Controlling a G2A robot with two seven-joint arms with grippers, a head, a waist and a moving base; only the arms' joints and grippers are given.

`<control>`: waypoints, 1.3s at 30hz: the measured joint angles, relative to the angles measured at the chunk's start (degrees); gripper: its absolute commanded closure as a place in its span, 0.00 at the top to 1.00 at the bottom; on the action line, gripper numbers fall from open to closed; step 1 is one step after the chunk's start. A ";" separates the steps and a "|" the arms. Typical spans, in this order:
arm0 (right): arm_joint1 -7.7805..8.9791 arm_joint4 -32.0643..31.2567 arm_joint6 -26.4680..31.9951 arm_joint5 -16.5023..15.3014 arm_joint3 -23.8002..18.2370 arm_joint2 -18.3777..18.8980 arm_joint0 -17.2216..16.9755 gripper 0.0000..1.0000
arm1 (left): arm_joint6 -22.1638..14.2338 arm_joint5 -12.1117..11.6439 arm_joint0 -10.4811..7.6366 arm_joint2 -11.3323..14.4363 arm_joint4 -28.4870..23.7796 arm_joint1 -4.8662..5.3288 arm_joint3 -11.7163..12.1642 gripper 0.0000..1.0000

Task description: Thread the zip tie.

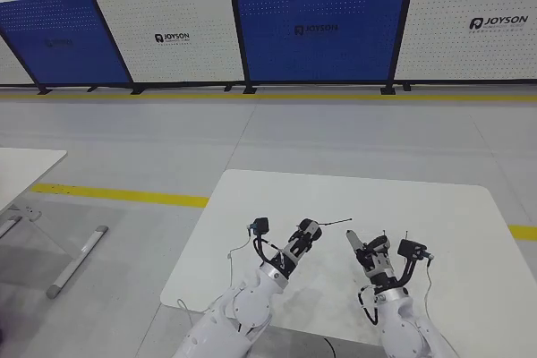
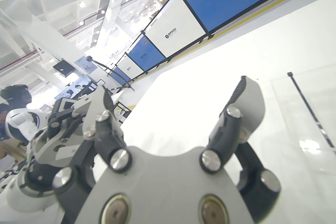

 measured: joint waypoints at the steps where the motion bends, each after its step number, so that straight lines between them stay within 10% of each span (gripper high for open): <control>1: 0.00 0.00 0.00 -0.01 0.00 0.00 0.00 1.00 | 0.00 0.00 0.00 0.00 0.00 0.00 0.00 0.00; 24: 1.82 -16.14 14.03 1.12 -1.84 2.62 3.29 1.00 | -5.91 1.90 2.76 -2.07 -11.12 0.31 -4.68 0.00; 39: 2.46 -21.13 16.87 -7.11 3.63 1.65 8.30 1.00 | -6.44 3.27 2.95 -1.83 -14.42 0.19 -6.33 0.00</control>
